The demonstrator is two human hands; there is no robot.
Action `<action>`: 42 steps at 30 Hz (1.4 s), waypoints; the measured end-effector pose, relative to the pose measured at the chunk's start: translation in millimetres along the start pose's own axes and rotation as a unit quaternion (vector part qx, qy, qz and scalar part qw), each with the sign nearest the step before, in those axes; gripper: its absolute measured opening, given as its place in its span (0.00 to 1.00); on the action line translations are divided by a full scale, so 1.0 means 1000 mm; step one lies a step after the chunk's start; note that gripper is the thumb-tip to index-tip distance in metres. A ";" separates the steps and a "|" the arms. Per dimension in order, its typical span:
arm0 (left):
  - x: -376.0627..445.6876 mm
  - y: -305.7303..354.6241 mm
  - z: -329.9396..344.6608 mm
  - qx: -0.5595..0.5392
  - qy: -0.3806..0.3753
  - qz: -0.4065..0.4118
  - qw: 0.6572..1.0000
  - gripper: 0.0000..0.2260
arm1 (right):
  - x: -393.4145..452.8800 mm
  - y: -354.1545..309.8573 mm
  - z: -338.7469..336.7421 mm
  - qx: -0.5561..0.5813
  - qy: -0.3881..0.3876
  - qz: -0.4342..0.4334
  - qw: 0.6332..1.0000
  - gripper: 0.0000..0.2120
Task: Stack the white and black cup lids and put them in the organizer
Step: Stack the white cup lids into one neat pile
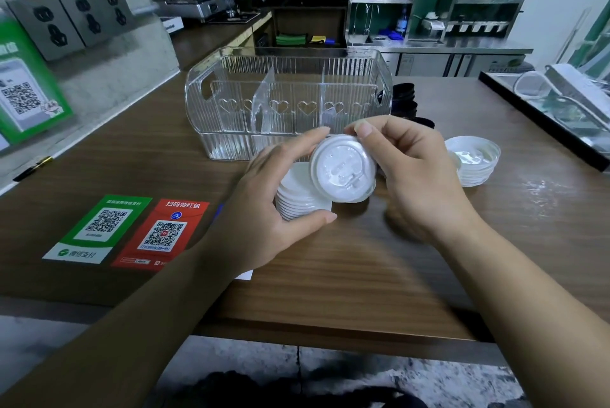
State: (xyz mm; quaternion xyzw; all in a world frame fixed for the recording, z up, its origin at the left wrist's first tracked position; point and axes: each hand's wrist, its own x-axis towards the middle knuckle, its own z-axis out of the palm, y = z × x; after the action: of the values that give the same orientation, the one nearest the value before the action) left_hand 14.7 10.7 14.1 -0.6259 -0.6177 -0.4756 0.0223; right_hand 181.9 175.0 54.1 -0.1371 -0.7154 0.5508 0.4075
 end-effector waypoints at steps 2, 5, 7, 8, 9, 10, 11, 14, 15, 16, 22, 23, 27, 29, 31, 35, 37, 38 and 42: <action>0.001 -0.001 0.001 0.019 0.016 0.026 0.999 0.42 | -0.001 0.000 0.003 0.005 -0.023 0.005 1.000 0.10; 0.002 -0.004 0.002 0.031 0.036 0.044 0.998 0.40 | -0.002 0.000 0.006 -0.002 -0.044 -0.008 0.999 0.09; 0.001 -0.005 0.002 0.026 0.048 0.034 0.998 0.40 | -0.004 0.001 0.005 -0.031 -0.044 -0.032 0.998 0.08; 0.001 -0.005 0.001 0.022 0.056 0.021 0.998 0.40 | -0.005 0.003 0.004 -0.056 -0.045 -0.049 0.996 0.08; 0.002 -0.005 0.001 0.021 0.068 0.008 0.997 0.39 | -0.006 0.003 0.004 -0.087 -0.050 -0.067 0.993 0.10; 0.002 -0.007 0.000 0.024 0.080 -0.002 0.997 0.38 | -0.008 0.003 0.003 -0.122 -0.058 -0.088 0.987 0.15; 0.003 -0.009 0.000 0.027 0.091 -0.012 0.995 0.37 | -0.010 0.003 0.004 -0.158 -0.066 -0.112 0.979 0.20; 0.004 -0.014 -0.001 0.026 0.117 -0.034 0.992 0.34 | -0.013 0.003 0.008 -0.224 -0.093 -0.156 0.958 0.30; 0.004 -0.013 -0.001 0.028 0.122 -0.035 0.992 0.33 | -0.012 0.004 0.009 -0.232 -0.092 -0.156 0.956 0.31; 0.003 -0.013 -0.001 0.033 0.126 -0.034 0.991 0.32 | -0.012 0.006 0.010 -0.235 -0.089 -0.153 0.956 0.31; 0.004 -0.012 -0.001 0.037 0.070 -0.070 0.994 0.40 | -0.009 0.015 0.007 -0.243 -0.058 -0.131 0.959 0.24; 0.004 -0.014 0.000 0.030 0.047 -0.086 0.995 0.43 | -0.008 0.016 0.006 -0.246 -0.053 -0.127 0.959 0.23; 0.003 -0.015 0.001 -0.035 -0.025 -0.172 0.984 0.56 | -0.009 0.018 0.007 -0.257 -0.047 -0.101 0.960 0.21; 0.002 -0.016 0.001 -0.040 -0.037 -0.193 0.980 0.58 | -0.009 0.019 0.008 -0.267 -0.052 -0.091 0.958 0.22; 0.002 -0.016 0.001 -0.040 -0.039 -0.197 0.979 0.58 | -0.010 0.020 0.010 -0.273 -0.058 -0.087 0.956 0.23; 0.002 -0.017 0.001 -0.045 -0.047 -0.199 0.978 0.57 | -0.011 0.020 0.011 -0.284 -0.069 -0.085 0.953 0.23; 0.003 -0.018 0.002 -0.050 -0.047 -0.199 0.978 0.58 | -0.011 0.020 0.011 -0.295 -0.080 -0.082 0.949 0.23; 0.003 -0.018 0.002 -0.054 -0.046 -0.198 0.978 0.59 | -0.011 0.020 0.011 -0.301 -0.090 -0.078 0.946 0.23; 0.003 -0.020 0.003 -0.063 -0.041 -0.198 0.977 0.62 | -0.010 0.022 0.012 -0.327 -0.123 -0.085 0.933 0.22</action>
State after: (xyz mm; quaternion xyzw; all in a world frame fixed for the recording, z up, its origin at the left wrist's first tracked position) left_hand 0.1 19.0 3.4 -0.5105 -0.6986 -0.4823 -0.1366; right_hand 174.4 168.3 28.9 -0.1325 -0.9095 0.2626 0.2939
